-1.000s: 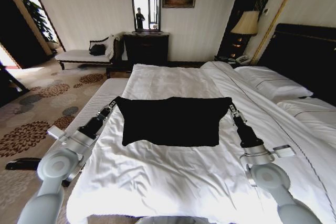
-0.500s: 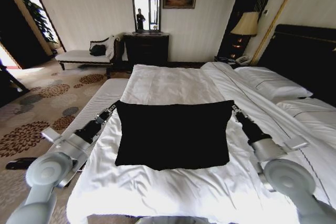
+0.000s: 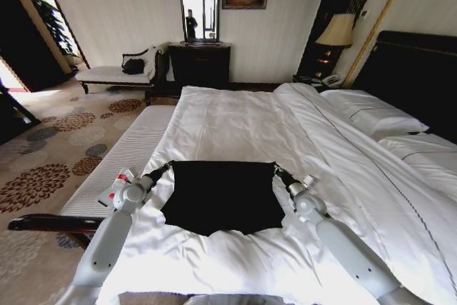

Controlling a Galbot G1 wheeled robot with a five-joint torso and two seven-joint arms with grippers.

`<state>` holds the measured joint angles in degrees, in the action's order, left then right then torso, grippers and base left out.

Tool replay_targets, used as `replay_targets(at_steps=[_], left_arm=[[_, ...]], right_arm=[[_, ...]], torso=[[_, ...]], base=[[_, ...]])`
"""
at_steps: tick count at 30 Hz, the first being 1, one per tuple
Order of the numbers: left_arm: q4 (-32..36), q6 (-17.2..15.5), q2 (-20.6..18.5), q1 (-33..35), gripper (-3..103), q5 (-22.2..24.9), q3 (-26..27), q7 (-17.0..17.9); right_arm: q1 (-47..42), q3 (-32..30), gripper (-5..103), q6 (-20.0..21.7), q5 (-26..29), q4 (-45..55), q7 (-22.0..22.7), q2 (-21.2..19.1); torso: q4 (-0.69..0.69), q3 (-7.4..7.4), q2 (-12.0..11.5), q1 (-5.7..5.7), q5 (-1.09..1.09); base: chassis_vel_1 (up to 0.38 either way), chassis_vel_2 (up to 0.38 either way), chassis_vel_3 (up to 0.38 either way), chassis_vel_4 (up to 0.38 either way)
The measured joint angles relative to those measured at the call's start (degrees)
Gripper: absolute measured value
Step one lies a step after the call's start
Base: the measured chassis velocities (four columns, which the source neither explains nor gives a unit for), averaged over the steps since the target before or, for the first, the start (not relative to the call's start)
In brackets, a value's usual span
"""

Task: Fold the clothes on the bed.

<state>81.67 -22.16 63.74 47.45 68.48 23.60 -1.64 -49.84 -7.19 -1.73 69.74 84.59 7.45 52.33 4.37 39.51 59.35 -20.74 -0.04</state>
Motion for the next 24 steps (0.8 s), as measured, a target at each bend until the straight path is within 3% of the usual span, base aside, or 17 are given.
replay_targets(at_steps=[8, 13, 24], left_arm=[[-0.4, 2.0, -0.2, 0.3, 0, 0.5, -0.5, -3.4], [3.6, 2.5, -1.5, 6.5, 0, 1.1, 1.7, -6.4], [10.3, 2.5, -2.6, 15.5, 0, 1.1, 4.8, -7.7]], right_arm=[[-0.4, -1.1, 0, -0.9, 0.6, -0.3, -0.4, 0.9], [-7.3, -4.6, 0, -0.4, 1.9, 7.9, 0.4, -0.7], [-21.2, -10.8, 0, 1.5, 2.0, 17.4, 3.7, -1.4]], torso=[[-0.04, 0.00, 0.0, 0.00, 0.00], [-0.04, -0.02, 0.0, 0.03, -0.01], [-0.03, -0.02, 0.0, 0.03, 0.01]], base=[[0.000, 0.000, 0.000, 0.000], [0.000, 0.000, 0.000, 0.000], [0.000, 0.000, 0.000, 0.000]])
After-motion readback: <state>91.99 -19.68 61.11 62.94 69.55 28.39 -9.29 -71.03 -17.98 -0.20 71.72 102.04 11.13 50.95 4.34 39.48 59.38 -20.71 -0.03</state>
